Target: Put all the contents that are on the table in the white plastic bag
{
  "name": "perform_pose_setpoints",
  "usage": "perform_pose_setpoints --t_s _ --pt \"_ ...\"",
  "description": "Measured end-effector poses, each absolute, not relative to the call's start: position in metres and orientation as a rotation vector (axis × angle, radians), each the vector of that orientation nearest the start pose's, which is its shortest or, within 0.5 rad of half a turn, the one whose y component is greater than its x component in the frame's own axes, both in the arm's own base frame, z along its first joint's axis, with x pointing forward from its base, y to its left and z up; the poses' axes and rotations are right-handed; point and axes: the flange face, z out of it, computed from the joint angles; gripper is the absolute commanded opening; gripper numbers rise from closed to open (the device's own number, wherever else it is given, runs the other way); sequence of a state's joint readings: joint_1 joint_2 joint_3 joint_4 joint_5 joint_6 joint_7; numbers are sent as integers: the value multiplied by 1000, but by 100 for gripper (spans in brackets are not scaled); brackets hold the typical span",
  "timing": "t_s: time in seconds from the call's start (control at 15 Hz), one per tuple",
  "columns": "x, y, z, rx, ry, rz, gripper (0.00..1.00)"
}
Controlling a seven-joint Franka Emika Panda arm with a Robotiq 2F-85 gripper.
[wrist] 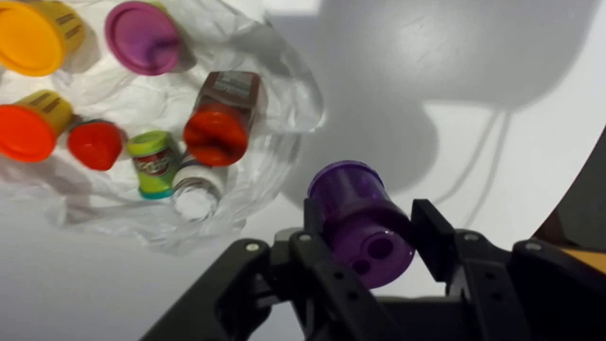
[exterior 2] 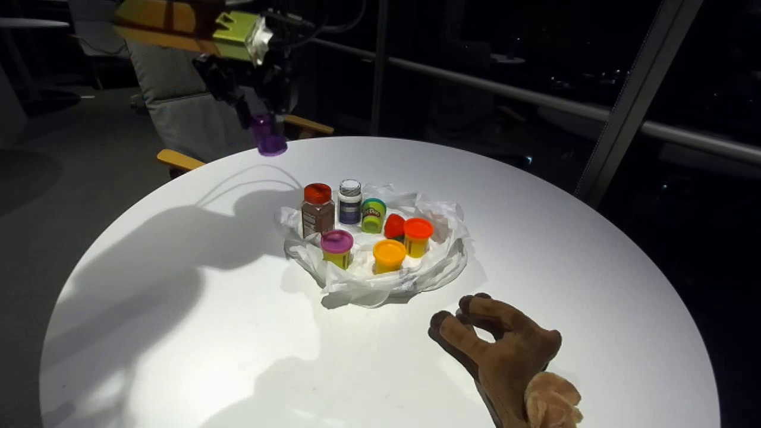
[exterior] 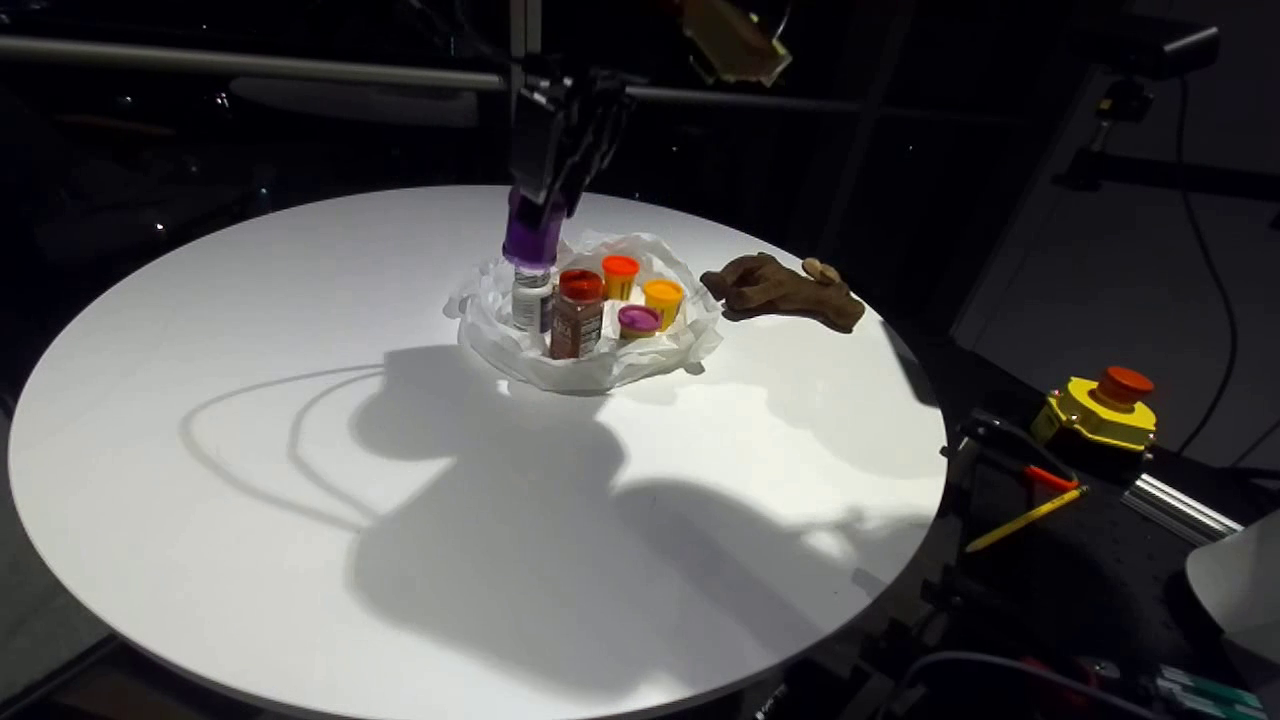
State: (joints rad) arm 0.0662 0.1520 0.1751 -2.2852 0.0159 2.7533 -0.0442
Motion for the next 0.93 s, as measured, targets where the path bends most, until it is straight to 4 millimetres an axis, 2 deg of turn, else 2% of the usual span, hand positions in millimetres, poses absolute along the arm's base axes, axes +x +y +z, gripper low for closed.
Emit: perform_pose_setpoints --t_s 0.07,0.2,0.47,0.67,0.93 --pt "545 118 336 -3025 -352 -524 27" --pt "551 88 354 -3057 -258 -583 27" --pt "560 37 360 -3113 -98 -621 27" --pt "565 17 346 -3137 -38 -565 27" --pt "572 8 306 -3160 -12 -438 27"
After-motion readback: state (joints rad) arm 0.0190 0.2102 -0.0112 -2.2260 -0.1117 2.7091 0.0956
